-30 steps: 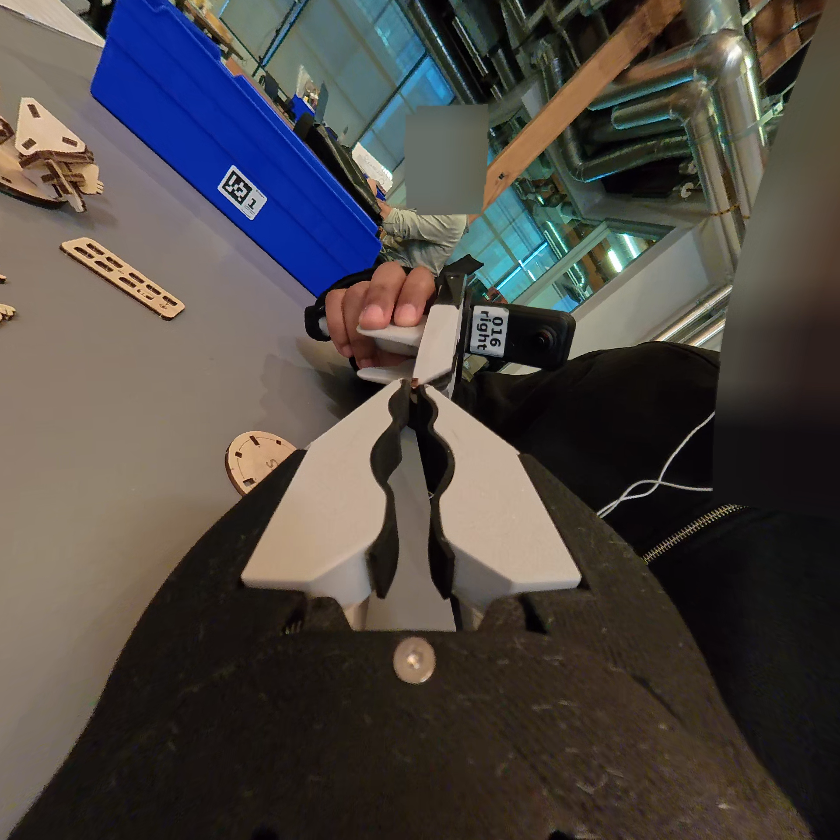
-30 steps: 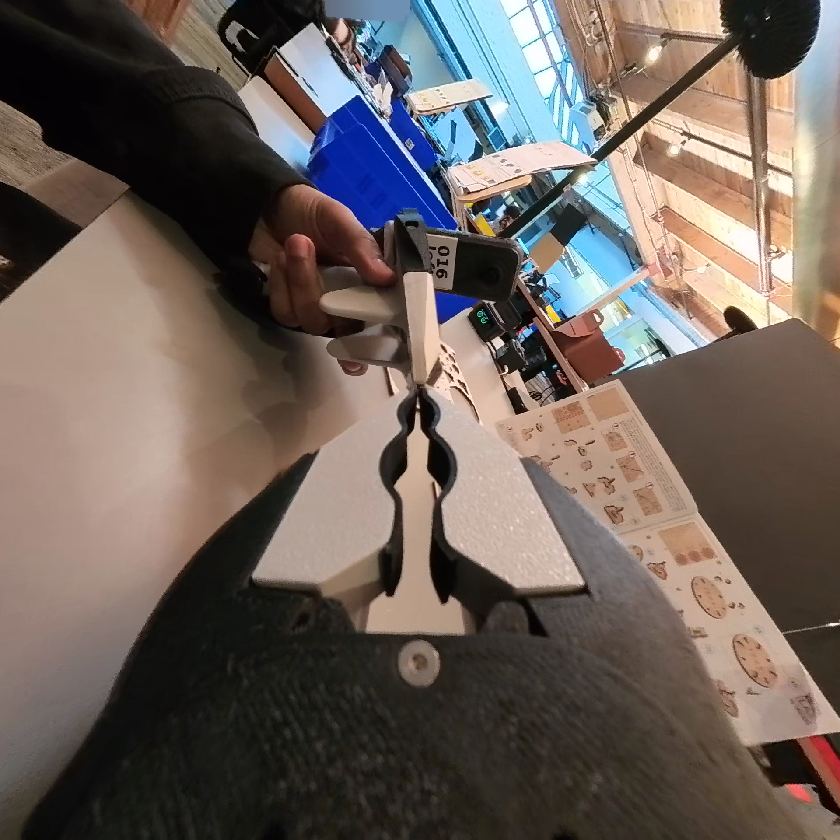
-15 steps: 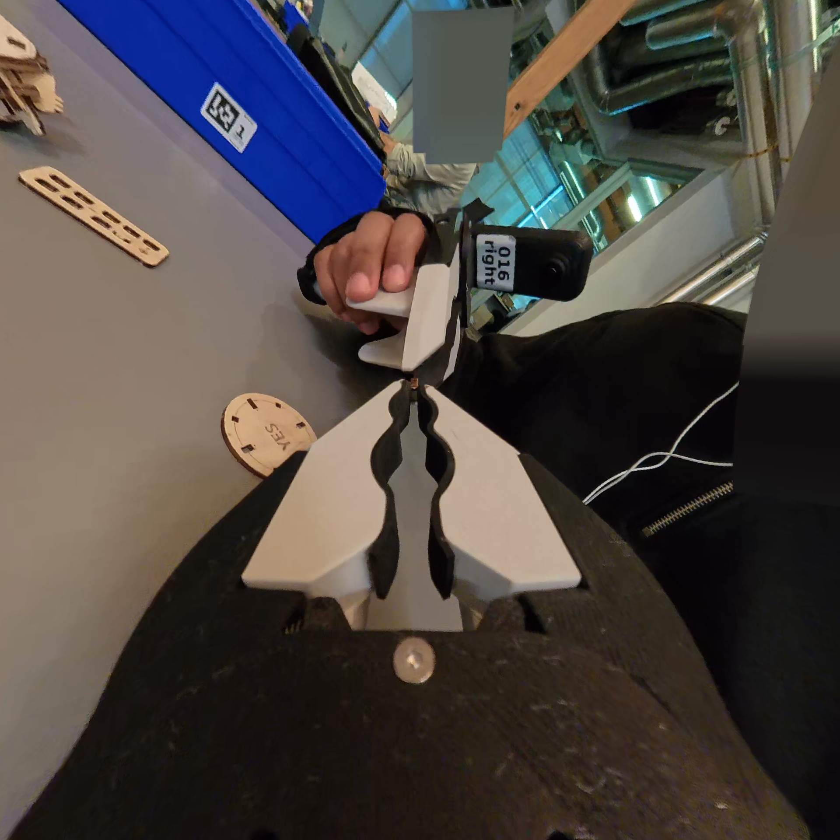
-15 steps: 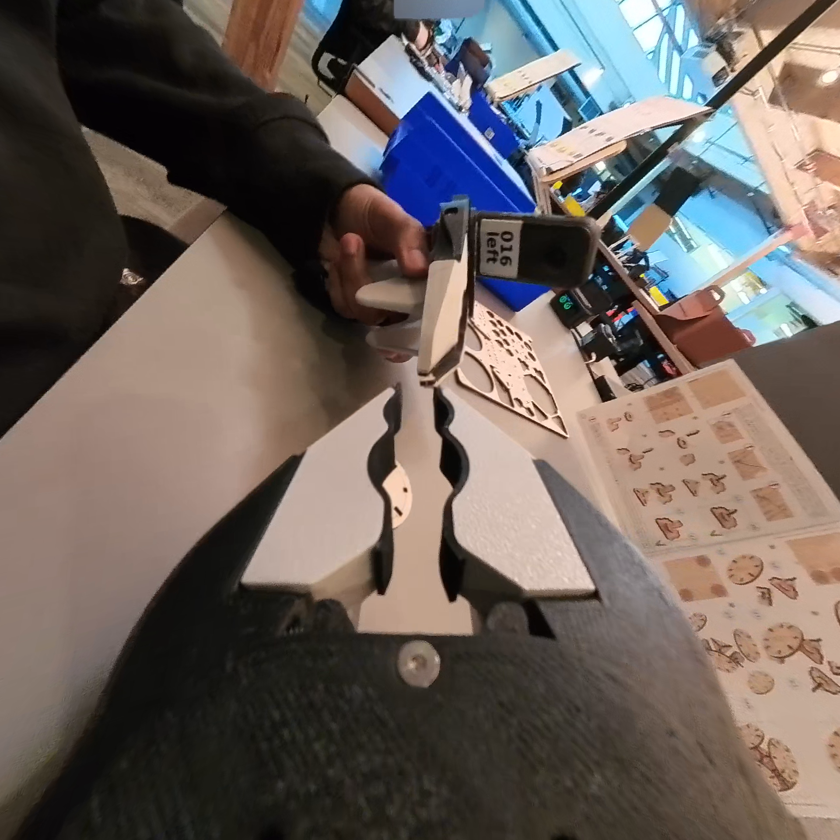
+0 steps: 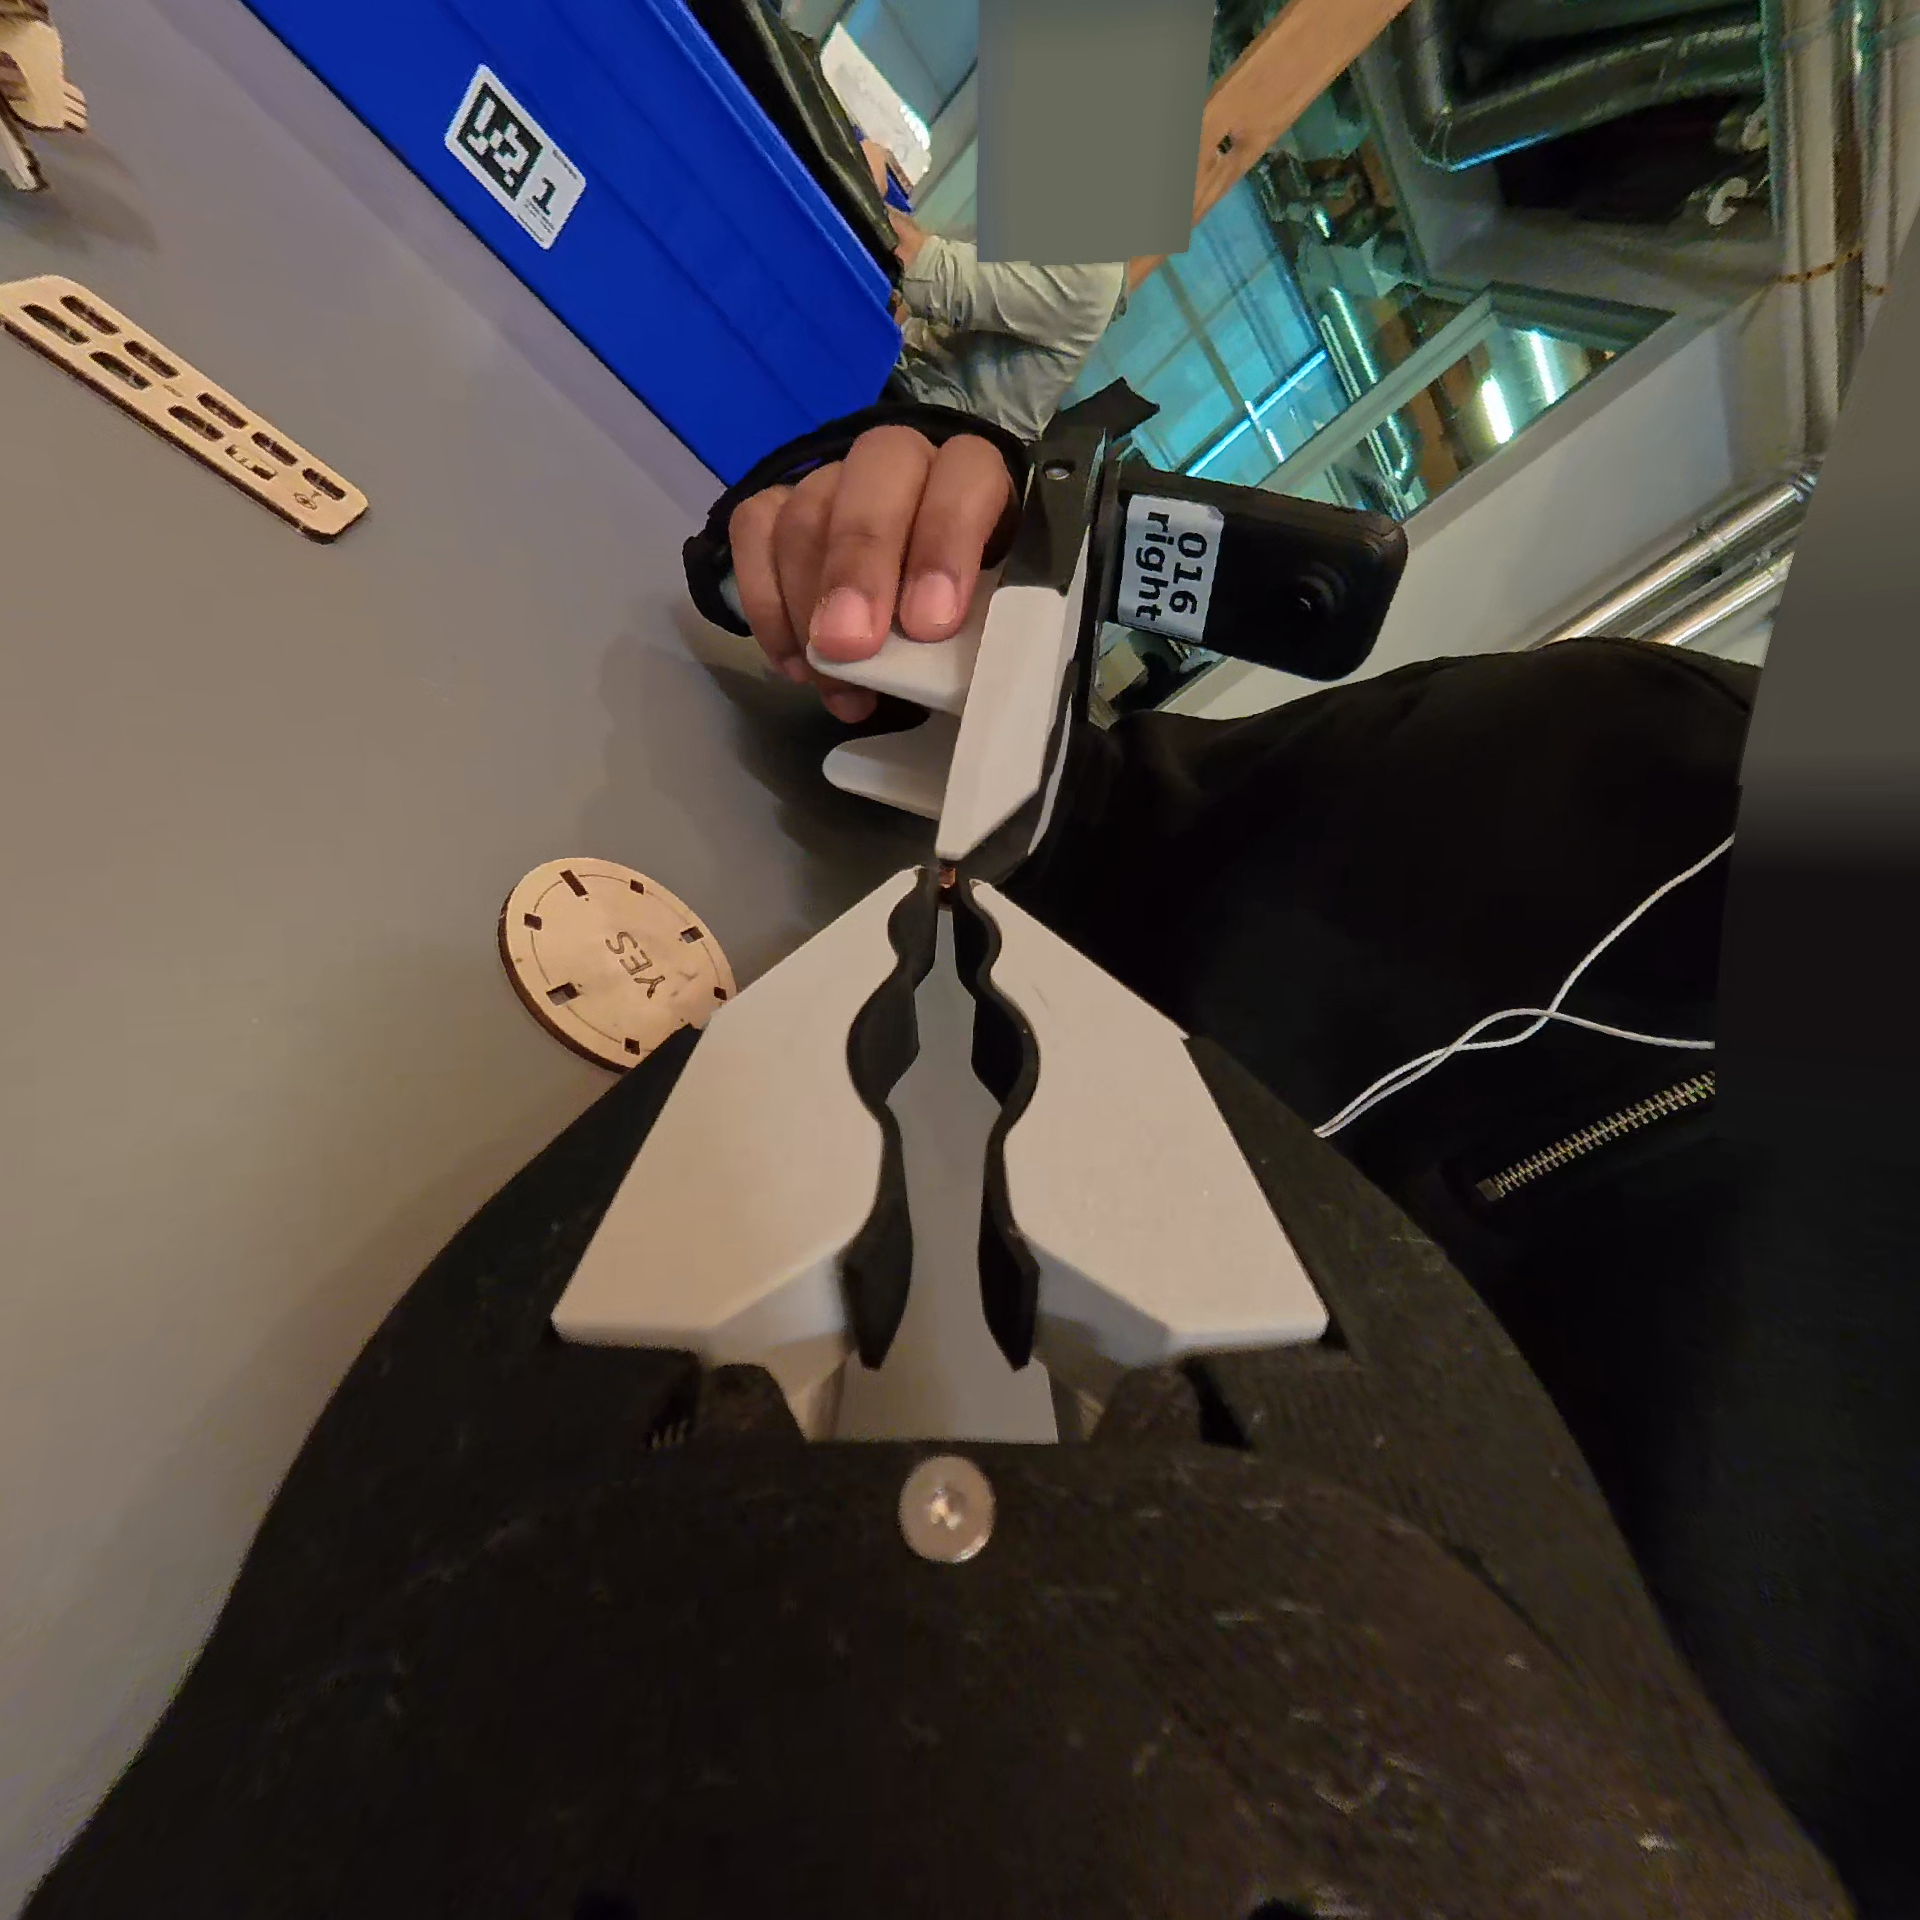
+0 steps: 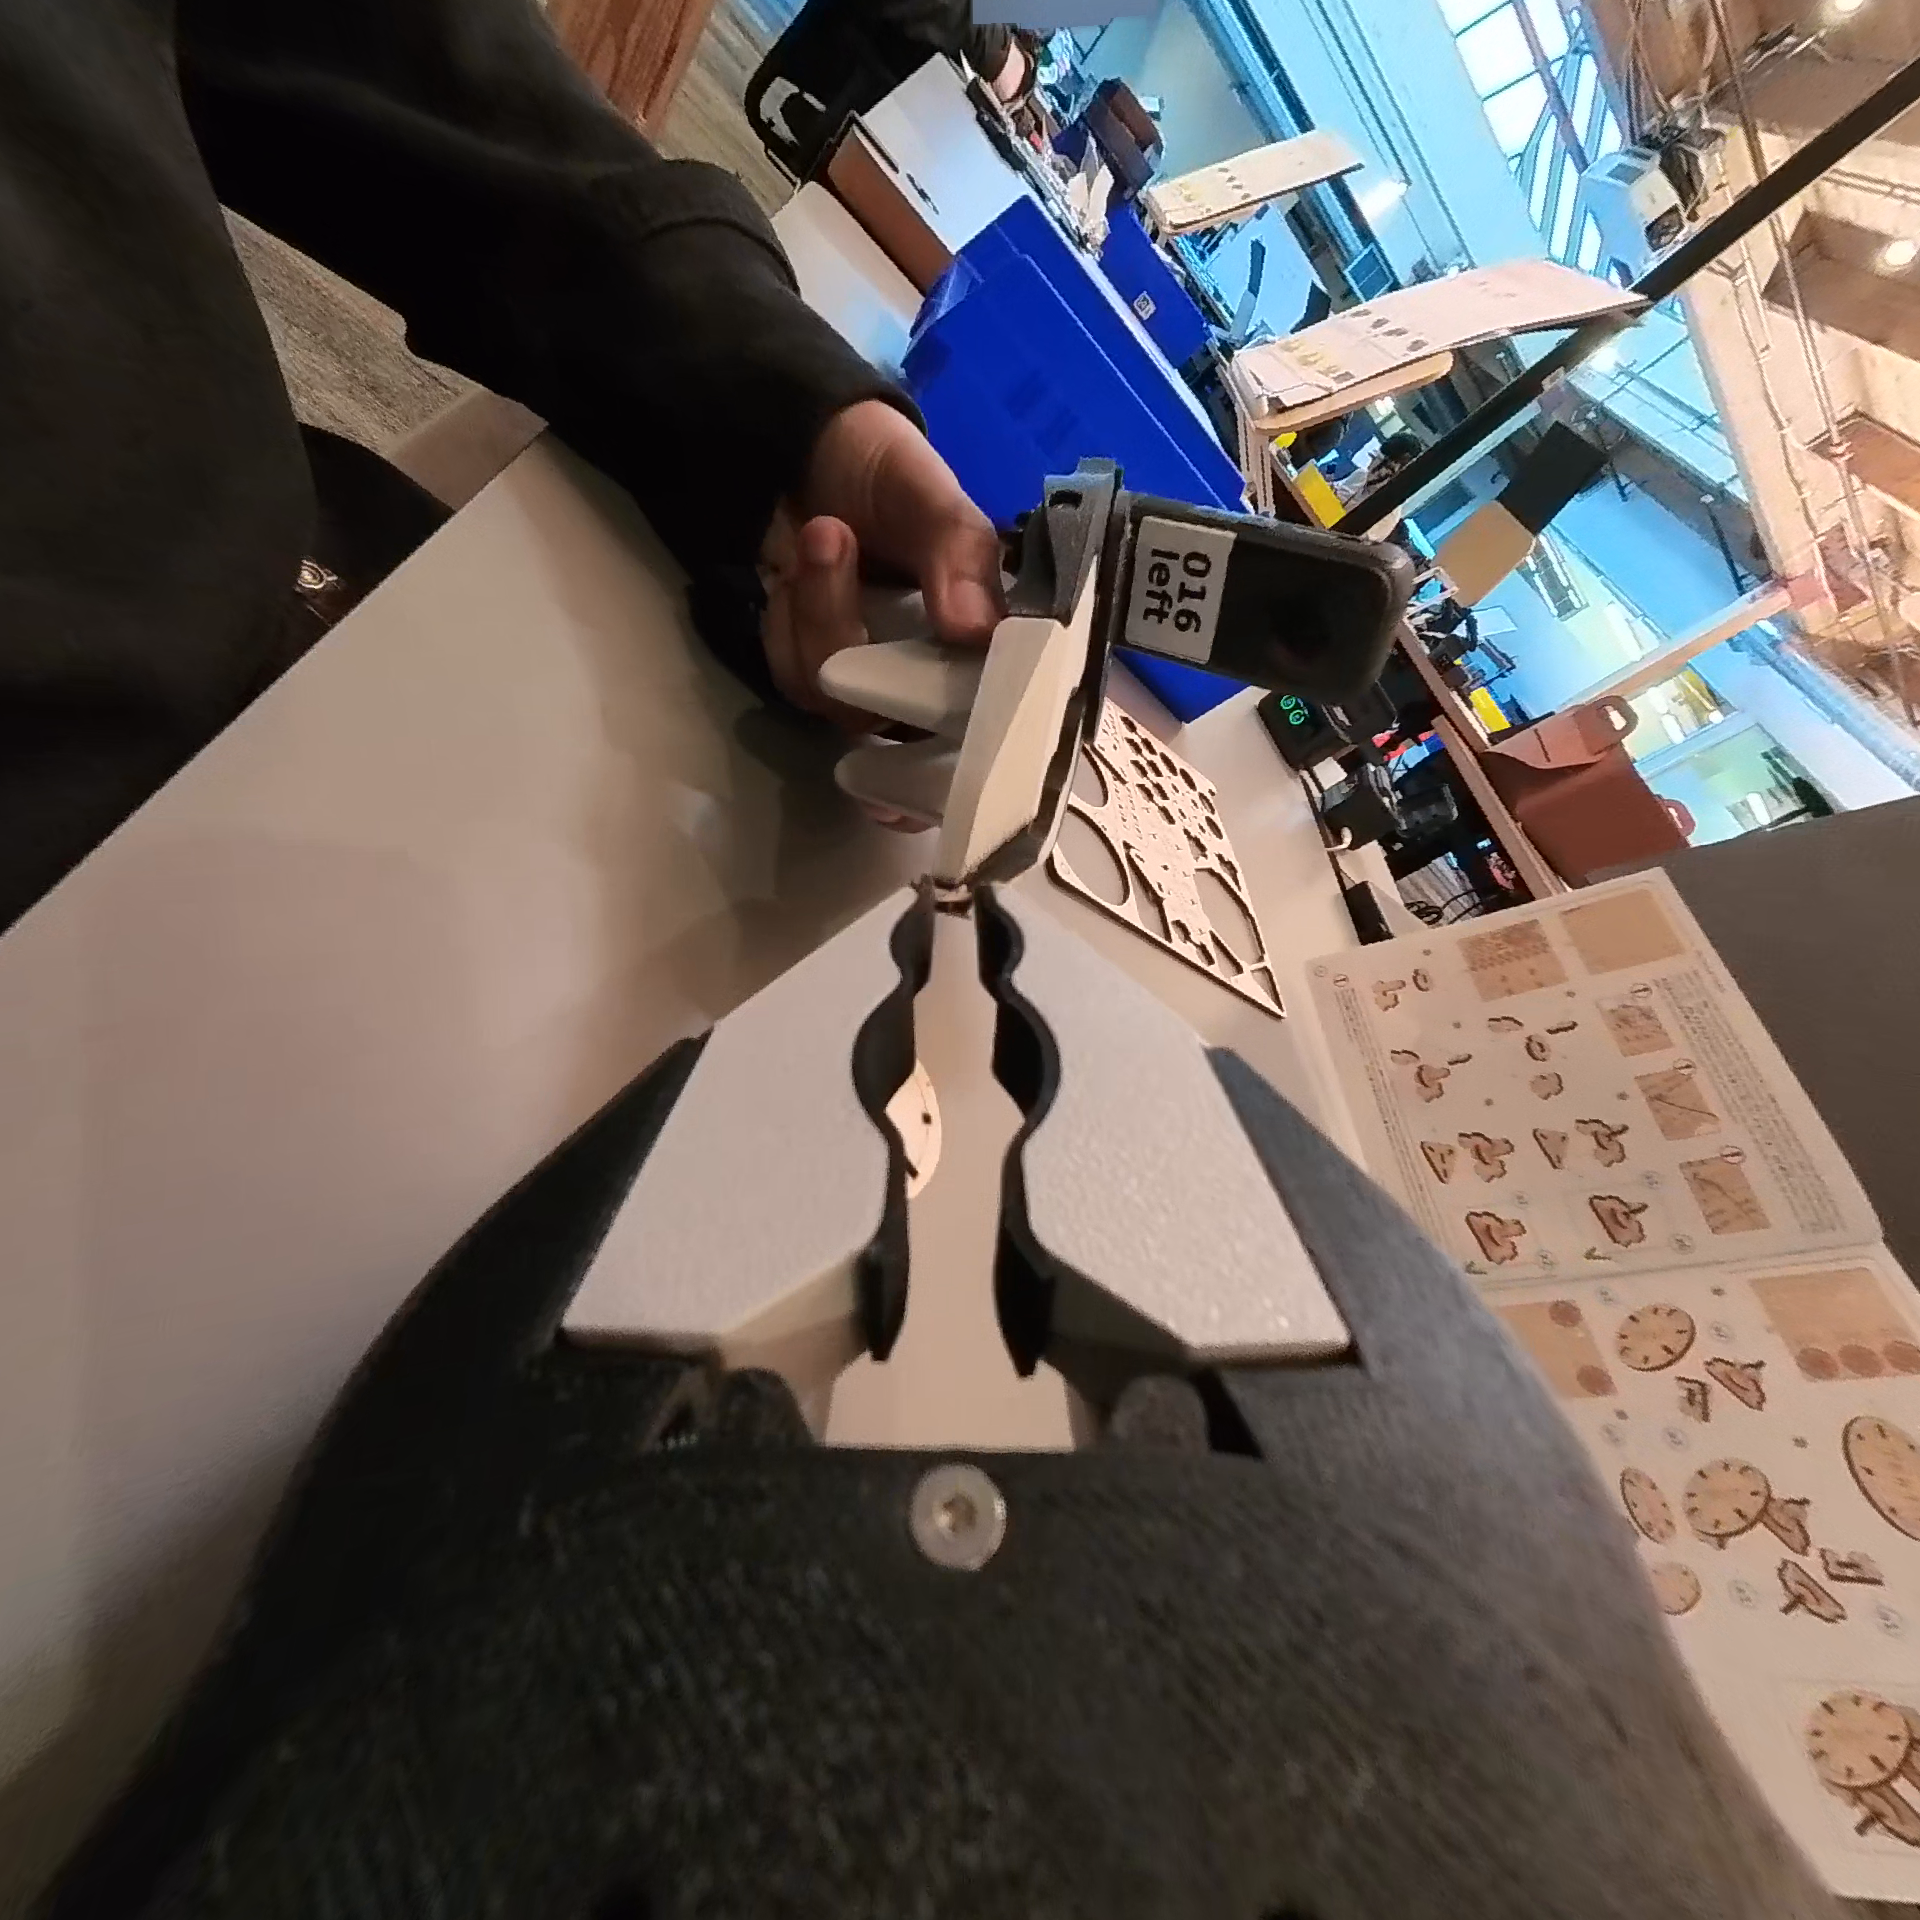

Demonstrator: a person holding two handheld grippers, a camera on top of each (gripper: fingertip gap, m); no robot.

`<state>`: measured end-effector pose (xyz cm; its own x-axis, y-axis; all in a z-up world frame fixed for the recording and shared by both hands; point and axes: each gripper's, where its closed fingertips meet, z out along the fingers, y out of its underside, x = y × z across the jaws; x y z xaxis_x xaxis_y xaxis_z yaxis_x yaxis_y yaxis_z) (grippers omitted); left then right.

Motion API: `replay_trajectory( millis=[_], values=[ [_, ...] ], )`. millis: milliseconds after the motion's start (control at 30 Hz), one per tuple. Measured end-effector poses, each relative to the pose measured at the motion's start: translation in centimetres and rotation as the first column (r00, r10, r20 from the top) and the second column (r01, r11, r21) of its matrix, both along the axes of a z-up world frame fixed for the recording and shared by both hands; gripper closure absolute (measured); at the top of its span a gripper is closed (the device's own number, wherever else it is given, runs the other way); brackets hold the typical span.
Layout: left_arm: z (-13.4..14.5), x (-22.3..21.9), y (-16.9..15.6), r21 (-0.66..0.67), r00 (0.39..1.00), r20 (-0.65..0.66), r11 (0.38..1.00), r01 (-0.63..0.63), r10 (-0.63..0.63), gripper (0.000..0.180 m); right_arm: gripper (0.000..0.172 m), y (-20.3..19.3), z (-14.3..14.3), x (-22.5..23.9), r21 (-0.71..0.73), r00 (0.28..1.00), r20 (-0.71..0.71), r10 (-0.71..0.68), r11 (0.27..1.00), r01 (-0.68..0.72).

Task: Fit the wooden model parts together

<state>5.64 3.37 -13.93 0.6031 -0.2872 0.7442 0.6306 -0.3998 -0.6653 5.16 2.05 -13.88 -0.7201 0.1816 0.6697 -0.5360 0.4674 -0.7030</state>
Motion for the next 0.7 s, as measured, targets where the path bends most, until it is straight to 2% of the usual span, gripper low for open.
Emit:
replay_trajectory(
  millis=[300,567,700],
  values=[
    [0.4,-0.1,-0.1,0.027,1.000,0.010,1.000,-0.005,0.005,0.180,0.167,0.0,0.4,-0.1,-0.010,1.000,0.011,-0.015,1.000,0.015],
    [0.9,0.0,-0.2,0.060,0.999,0.036,0.998,0.002,-0.005,0.165,0.168,0.2,1.1,-0.5,-0.048,0.995,0.088,-0.043,0.998,0.048],
    [0.9,0.0,-0.1,0.060,0.999,0.037,0.998,-0.002,0.000,0.167,0.168,-0.1,0.8,-0.4,-0.037,0.996,0.082,-0.036,0.999,0.039]
  ],
)
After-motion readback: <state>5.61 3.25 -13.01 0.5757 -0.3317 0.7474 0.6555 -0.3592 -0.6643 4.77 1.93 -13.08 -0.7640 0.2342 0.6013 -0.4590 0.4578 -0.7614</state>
